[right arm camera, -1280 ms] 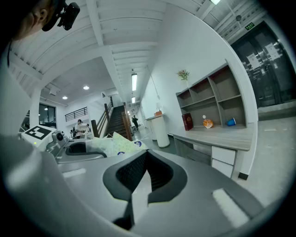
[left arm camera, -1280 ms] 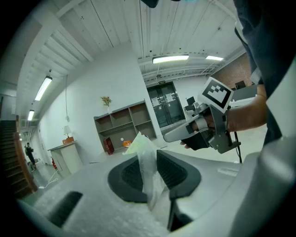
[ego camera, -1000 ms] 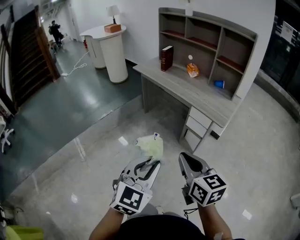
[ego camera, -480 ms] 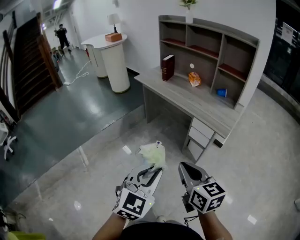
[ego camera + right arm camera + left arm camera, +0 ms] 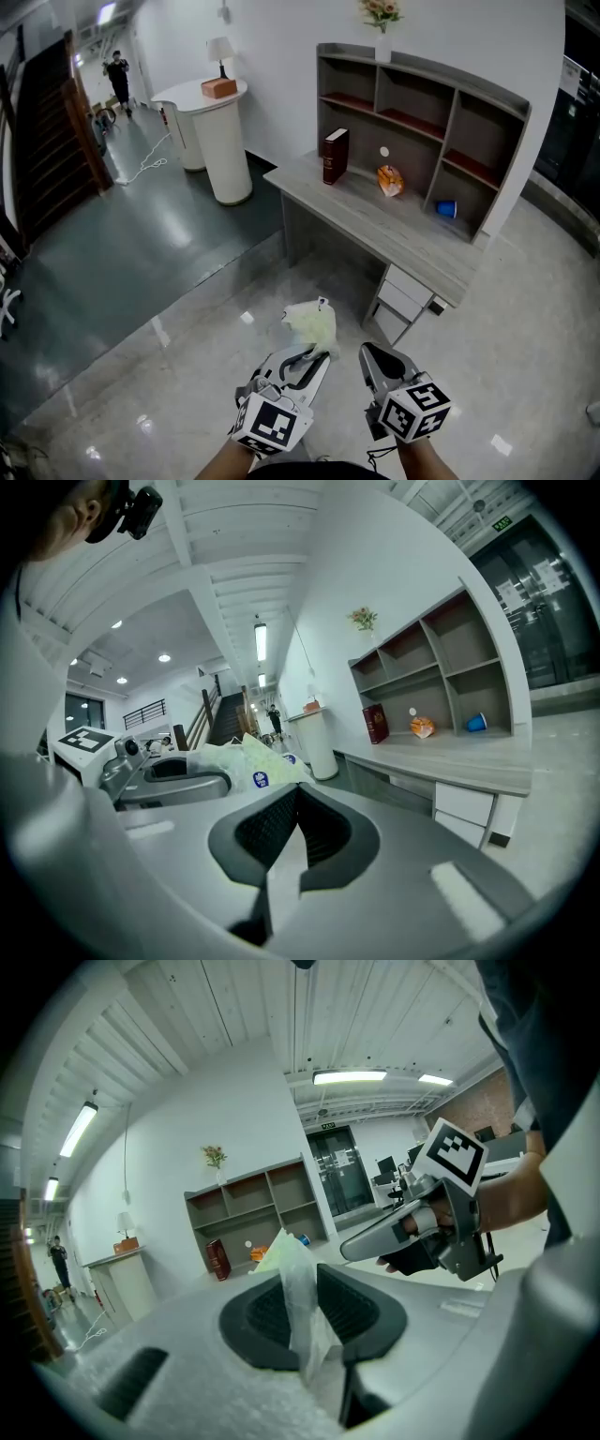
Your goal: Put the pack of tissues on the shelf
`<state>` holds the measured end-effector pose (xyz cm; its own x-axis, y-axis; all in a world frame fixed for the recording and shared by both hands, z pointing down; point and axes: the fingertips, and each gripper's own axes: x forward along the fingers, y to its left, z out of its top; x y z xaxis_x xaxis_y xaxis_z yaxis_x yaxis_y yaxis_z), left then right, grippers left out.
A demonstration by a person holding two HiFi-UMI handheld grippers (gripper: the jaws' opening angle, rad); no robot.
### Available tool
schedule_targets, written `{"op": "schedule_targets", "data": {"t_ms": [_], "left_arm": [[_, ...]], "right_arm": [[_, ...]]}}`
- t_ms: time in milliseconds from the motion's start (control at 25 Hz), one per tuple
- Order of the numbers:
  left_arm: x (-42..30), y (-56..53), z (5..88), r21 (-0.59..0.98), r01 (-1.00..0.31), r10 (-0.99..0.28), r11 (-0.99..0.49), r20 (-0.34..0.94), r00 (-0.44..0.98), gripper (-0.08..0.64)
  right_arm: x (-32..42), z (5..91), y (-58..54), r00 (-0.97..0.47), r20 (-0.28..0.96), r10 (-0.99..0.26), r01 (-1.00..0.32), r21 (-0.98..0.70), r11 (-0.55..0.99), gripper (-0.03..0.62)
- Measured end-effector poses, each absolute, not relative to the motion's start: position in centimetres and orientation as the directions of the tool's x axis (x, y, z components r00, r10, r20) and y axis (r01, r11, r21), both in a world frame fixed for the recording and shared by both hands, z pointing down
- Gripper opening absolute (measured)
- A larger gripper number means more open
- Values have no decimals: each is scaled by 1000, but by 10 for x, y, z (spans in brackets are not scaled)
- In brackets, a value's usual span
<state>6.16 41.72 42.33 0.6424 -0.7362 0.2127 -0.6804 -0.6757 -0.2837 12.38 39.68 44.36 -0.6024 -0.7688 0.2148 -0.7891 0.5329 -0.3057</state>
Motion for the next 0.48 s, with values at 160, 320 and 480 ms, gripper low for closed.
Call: {"op": "schedule_targets", "data": {"t_ms": [160,320,480], "left_arm": [[44,388,417,-279,-668,-722,-690,204,661,58],[26,359,414,-282,-651,-707,-705,204,677,57],[8,332,412,-292,-636,-696,-714,197,690,57]], "right_arm": [[106,440,365,-584,220,-781,-803,-299,516,0],[87,436,336,-568,222,-793,-814,-296,501,0],[68,434,308,-558,221,-800,-821,-287,494,0]]}}
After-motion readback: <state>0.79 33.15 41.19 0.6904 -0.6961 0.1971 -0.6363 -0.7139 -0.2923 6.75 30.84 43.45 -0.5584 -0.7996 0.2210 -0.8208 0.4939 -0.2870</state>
